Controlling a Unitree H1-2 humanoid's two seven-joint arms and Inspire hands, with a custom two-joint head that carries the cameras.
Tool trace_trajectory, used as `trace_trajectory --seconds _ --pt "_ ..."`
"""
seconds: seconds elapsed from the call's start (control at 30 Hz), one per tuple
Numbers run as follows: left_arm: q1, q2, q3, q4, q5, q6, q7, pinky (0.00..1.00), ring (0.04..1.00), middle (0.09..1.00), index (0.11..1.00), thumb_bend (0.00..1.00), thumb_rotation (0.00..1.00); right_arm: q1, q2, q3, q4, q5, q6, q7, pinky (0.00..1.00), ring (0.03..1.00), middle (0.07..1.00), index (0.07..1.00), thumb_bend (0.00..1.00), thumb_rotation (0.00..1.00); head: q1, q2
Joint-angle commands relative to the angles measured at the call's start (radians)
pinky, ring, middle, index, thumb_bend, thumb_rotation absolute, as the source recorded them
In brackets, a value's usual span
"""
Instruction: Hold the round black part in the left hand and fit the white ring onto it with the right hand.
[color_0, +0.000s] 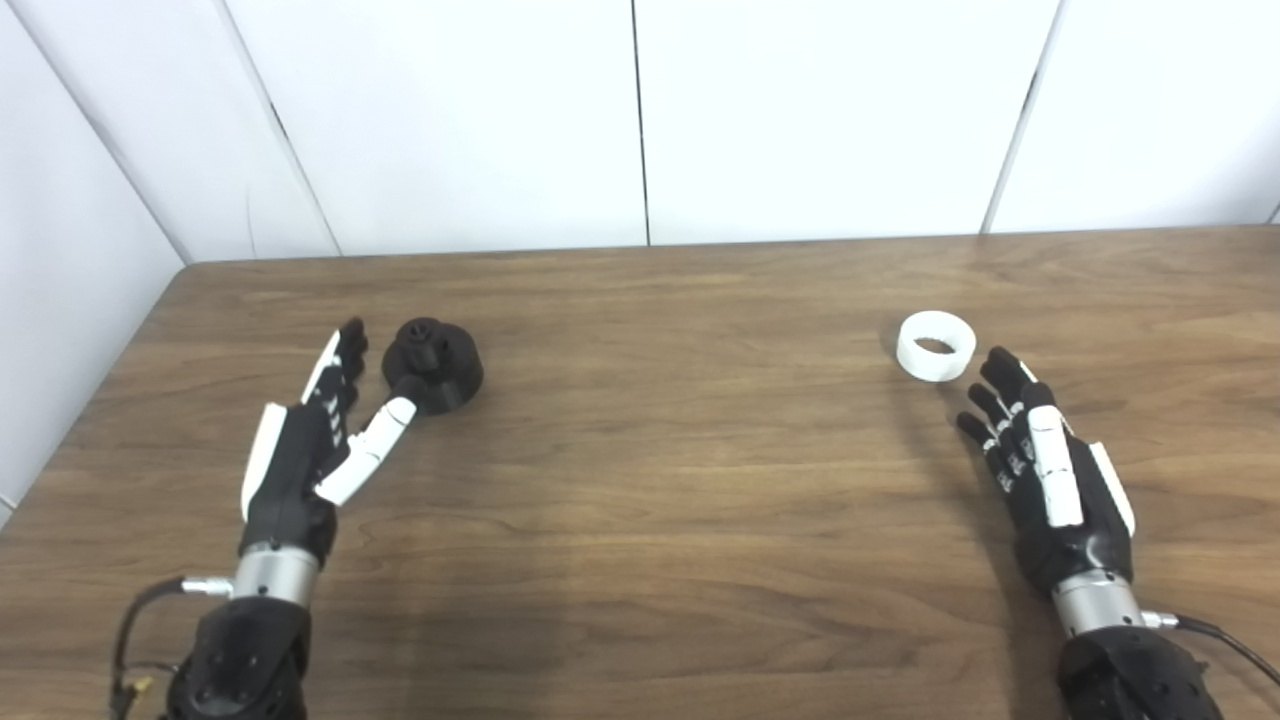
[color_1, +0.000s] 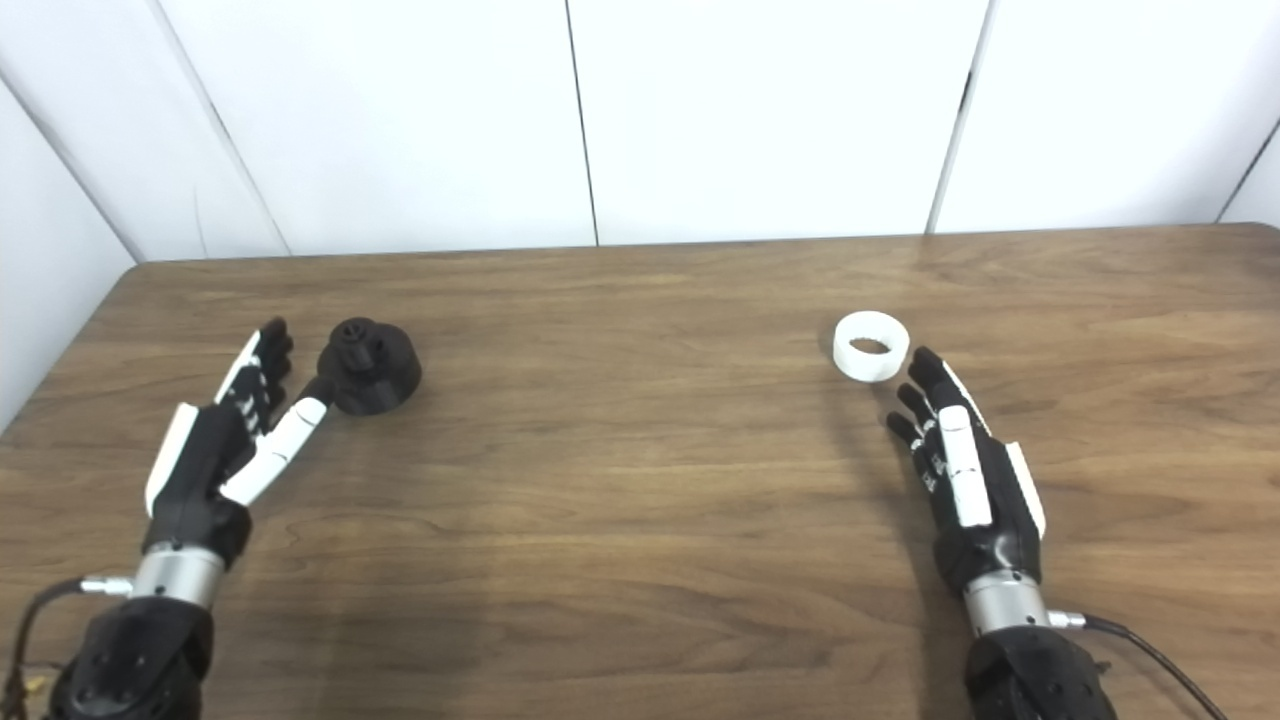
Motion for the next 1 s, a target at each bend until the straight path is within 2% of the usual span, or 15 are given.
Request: trace_trajectory --seconds 0.0,0.13,0.2,0.37,0.57,0.97 --pt "-0.042 0.049 0.004 -0.040 0.037 0.014 -0.011 0.93 0.971 0.981 0.978 0.73 0.47 -0.030 0.004 0.005 -0.009 -0.004 -0.034 0.007 0.90 0.943 0.950 0.914 0.49 0.87 0.003 0.000" --pt "-0.076 0.082 0.007 -0.022 0.042 0.051 -0.028 0.98 0.993 0.994 0.987 0.82 0.37 -0.029 0.001 0.014 0.001 -0.021 -0.044 0.006 0.90 0.943 0.947 0.914 0.51 0.89 0.007 -0.005" --pt "-0.100 0.117 0.004 0.010 0.051 0.057 -0.049 0.99 0.999 0.999 0.997 0.88 0.33 -0.027 0.004 0.015 0.003 -0.026 -0.048 0.003 0.88 0.936 0.941 0.907 0.52 0.88 0.005 -0.007" --pt "-0.128 0.171 -0.003 0.059 0.074 0.035 -0.074 0.96 1.000 1.000 0.996 0.90 0.28 -0.024 0.005 0.020 0.005 -0.040 -0.054 0.003 0.86 0.933 0.937 0.905 0.52 0.89 0.006 -0.009" --pt "-0.158 0.264 -0.046 0.147 0.155 0.031 -0.105 0.94 1.000 1.000 0.986 0.93 0.29 -0.025 0.001 0.015 0.016 -0.036 -0.063 0.010 0.88 0.941 0.942 0.909 0.52 0.91 0.004 -0.014" --pt "-0.253 0.380 -0.144 0.316 0.236 0.032 -0.197 0.91 0.997 0.992 0.974 1.00 0.27 -0.024 -0.008 0.012 0.027 -0.035 -0.088 0.011 0.87 0.933 0.932 0.900 0.52 0.92 0.000 -0.021"
